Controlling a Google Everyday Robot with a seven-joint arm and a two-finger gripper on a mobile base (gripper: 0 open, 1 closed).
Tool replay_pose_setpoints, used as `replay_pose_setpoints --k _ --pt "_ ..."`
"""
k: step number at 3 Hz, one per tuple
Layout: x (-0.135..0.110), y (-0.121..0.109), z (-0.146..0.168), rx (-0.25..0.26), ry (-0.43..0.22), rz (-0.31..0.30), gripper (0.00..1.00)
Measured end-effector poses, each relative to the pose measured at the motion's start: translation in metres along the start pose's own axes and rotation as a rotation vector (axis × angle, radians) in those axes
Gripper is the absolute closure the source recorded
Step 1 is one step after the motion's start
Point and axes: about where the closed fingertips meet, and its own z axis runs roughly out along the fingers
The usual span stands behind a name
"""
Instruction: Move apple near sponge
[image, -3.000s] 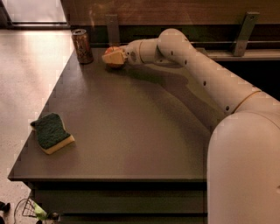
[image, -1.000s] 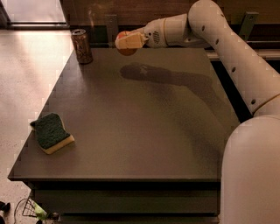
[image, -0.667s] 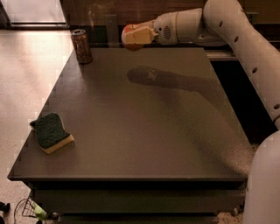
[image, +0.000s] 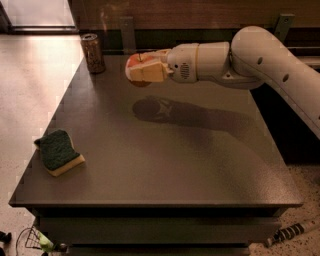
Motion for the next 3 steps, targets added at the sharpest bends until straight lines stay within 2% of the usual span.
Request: replay_pose_setpoints --k 1,2,3 --pt "0.021 0.035 0.009 -0.064 0.03 0.015 1.0" --pt "0.042 0.072 0.019 -0.172 0.079 -0.007 1.0" --pt "0.057 0.104 0.027 -0.301 0.084 -0.031 1.0"
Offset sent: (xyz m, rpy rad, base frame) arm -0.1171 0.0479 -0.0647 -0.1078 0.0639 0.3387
